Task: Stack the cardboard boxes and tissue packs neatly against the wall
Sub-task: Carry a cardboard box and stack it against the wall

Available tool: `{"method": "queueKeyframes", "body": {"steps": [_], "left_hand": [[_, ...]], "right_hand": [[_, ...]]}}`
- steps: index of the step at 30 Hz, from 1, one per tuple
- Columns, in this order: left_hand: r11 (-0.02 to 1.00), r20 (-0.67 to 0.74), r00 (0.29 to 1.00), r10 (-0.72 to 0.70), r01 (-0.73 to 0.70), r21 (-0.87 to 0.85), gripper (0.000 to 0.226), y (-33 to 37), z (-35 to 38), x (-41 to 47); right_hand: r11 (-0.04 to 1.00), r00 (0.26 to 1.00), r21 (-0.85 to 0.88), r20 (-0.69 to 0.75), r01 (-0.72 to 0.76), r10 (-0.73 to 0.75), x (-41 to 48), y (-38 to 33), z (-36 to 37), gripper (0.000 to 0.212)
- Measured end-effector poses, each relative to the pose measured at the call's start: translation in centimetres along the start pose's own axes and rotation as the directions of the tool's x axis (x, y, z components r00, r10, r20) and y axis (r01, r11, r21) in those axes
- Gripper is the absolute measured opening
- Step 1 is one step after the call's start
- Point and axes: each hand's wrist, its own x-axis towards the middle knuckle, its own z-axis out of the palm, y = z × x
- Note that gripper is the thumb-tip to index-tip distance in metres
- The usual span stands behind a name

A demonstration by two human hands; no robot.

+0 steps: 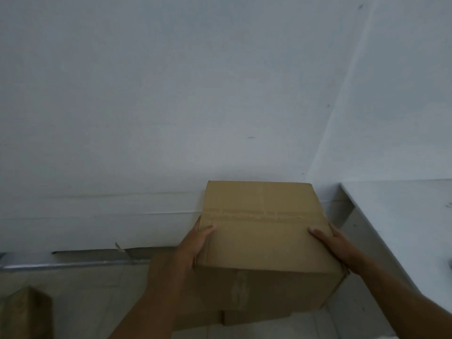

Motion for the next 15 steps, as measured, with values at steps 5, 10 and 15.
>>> {"method": "queueKeyframes", "body": {"steps": [5, 10, 15], "left_hand": [[0.998, -0.032, 0.999, -0.016, 0.014, -0.055, 0.039, -0.4, 4.8, 4.7], [0.997, -0.138, 0.99, -0.031, 0.021, -0.072, 0.049, -2.7, 6.9, 9.4], [0.999, -0.132, 0.99, -0.046, 0.045, -0.009, 0.058, -6.6, 6.8, 13.5]], "right_hand": [[0.998, 0.998, 0.017, 0.029, -0.058, 0.057, 4.4, 1.4, -3.1, 0.055], [0.997, 0.997, 0.005, 0.011, -0.081, 0.081, 9.3, 3.4, -3.8, 0.058], [0.997, 0.997, -0.038, 0.002, -0.071, 0.071, 13.3, 5.3, -1.5, 0.057]]}}
